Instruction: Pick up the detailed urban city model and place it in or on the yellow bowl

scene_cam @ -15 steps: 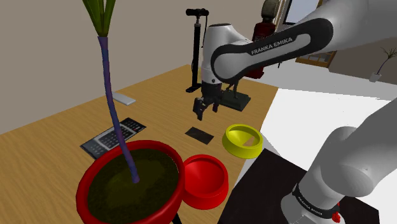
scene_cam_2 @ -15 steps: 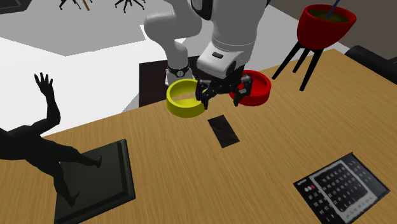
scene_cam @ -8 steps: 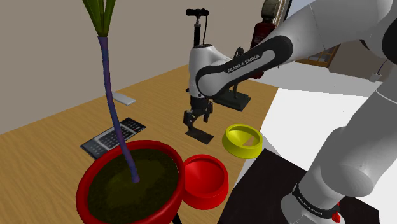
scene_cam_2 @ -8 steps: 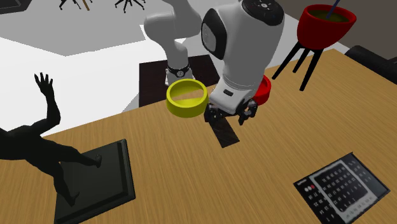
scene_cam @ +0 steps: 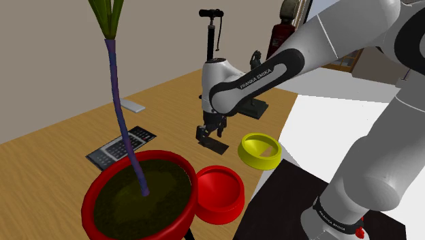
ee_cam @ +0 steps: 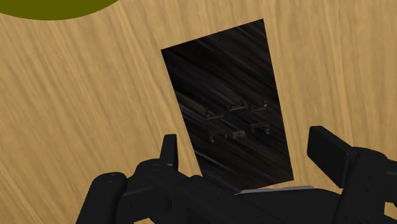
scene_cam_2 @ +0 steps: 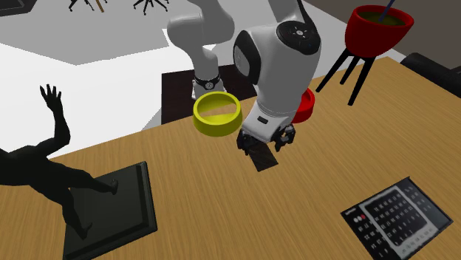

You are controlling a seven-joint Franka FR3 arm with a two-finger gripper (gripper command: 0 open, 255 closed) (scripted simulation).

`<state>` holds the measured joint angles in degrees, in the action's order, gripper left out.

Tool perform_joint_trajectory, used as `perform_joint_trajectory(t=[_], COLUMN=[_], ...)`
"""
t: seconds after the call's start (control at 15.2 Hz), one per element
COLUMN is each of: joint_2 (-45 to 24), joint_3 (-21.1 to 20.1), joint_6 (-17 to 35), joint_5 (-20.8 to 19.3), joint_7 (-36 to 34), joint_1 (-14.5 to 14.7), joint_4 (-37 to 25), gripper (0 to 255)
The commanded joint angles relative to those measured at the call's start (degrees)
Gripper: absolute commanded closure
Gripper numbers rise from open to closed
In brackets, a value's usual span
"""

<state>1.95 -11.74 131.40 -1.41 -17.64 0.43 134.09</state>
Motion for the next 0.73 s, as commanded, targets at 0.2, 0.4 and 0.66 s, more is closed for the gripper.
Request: perform_joint_trajectory(t=[0.2,0.4,0.66], joint_2=[-0.1,-0.1,-0.2], joint_3=[0.0,0.0,0.0], joint_6=[0.2,0.2,0.2], joint_5=[0.0,0.0,-0.1], joint_7=[0.0,0.0,0.0], joint_1=[0.0,0.0,0.0], joint_4=[0.0,0.0,0.0], gripper=[0,255,255])
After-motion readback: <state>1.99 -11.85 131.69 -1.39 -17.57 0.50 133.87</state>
